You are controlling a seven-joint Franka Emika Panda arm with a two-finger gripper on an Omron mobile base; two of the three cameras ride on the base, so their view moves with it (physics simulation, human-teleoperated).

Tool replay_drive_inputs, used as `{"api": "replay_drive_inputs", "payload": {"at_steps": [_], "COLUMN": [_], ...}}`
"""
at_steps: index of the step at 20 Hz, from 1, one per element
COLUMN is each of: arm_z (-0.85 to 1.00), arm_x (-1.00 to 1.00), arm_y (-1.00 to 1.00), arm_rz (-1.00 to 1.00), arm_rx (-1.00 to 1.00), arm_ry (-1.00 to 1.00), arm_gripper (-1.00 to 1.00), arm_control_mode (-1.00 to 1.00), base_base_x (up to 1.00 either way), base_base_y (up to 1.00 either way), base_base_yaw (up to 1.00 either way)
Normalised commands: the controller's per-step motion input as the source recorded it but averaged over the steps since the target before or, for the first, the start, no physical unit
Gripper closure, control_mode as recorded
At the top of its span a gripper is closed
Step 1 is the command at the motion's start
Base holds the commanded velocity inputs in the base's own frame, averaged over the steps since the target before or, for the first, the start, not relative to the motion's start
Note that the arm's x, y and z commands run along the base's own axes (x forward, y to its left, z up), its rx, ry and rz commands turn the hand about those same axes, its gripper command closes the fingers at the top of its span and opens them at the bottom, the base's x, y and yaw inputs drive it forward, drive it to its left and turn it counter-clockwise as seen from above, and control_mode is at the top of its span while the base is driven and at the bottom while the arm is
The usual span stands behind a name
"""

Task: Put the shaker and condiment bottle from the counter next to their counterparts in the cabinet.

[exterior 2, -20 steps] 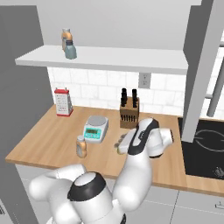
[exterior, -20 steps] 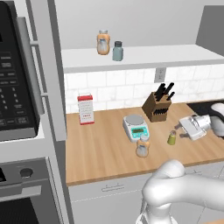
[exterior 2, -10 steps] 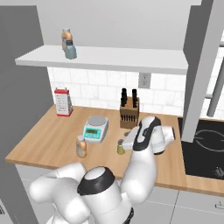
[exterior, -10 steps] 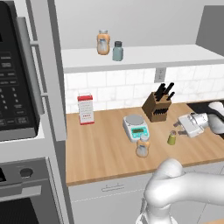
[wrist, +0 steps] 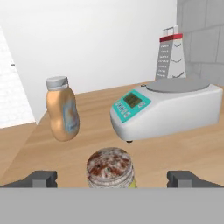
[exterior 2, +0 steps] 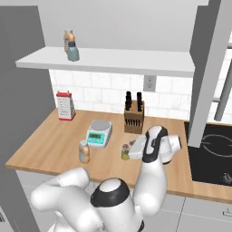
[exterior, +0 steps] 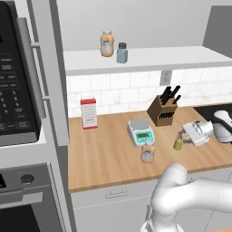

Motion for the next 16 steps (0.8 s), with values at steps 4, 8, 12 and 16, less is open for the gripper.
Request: {"api": "replay_drive_inputs", "payload": {"at_steps": [4,8,12,16], "arm_z": [-0.15,-0.16,-0.1,-0.08], "arm_x": [0.1,0.05,0.0,0.0], "arm_y": [0.0,0.0,0.06,0.08], "arm_rz": [0.0,0.0,0.0,0.0], "arm_rx": [0.0,0.0,0.01,0.01], "arm_ry": [0.0,0.0,0.0,0.02], "arm_gripper": [-1.0,-1.0,-1.0,-1.0], "arm_control_mode": [-1.0,-1.0,-1.0,-1.0], "base_base_x": [0.0,0.0,0.0,0.0], "base_base_y": [0.0,0.0,0.0,0.0], "base_base_yaw": [0.0,0.0,0.0,0.0]}}
